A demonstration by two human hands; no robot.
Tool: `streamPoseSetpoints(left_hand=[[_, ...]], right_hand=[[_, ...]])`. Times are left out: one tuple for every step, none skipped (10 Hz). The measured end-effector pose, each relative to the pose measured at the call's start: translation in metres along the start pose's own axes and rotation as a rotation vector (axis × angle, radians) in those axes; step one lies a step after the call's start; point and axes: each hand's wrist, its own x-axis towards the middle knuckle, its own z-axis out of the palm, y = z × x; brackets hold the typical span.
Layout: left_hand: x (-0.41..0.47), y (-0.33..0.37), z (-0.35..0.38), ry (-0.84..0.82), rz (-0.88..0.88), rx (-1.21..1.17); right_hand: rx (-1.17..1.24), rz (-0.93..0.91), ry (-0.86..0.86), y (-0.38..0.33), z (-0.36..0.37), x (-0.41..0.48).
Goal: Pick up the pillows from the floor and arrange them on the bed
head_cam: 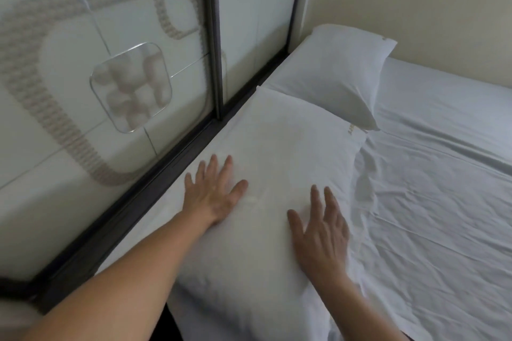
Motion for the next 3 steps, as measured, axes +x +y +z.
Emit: streamPoseSetpoints(left_hand=[[-0.012,-0.008,0.023,-0.142,0.041,0.106],[-0.019,-0.047,0.014,-0.162,-0.165,0.232],[-0.016,-0.056,-0.013,0.05,-0.196,0.313]], right_hand=[[-0.121,-0.125,-0.27,-0.005,0.018,-0.012],[-0.074,0.237,-0.289,0.012,0.006,0.0],[-0.115,0.185,-0.1,0.008,-0.014,0.02]])
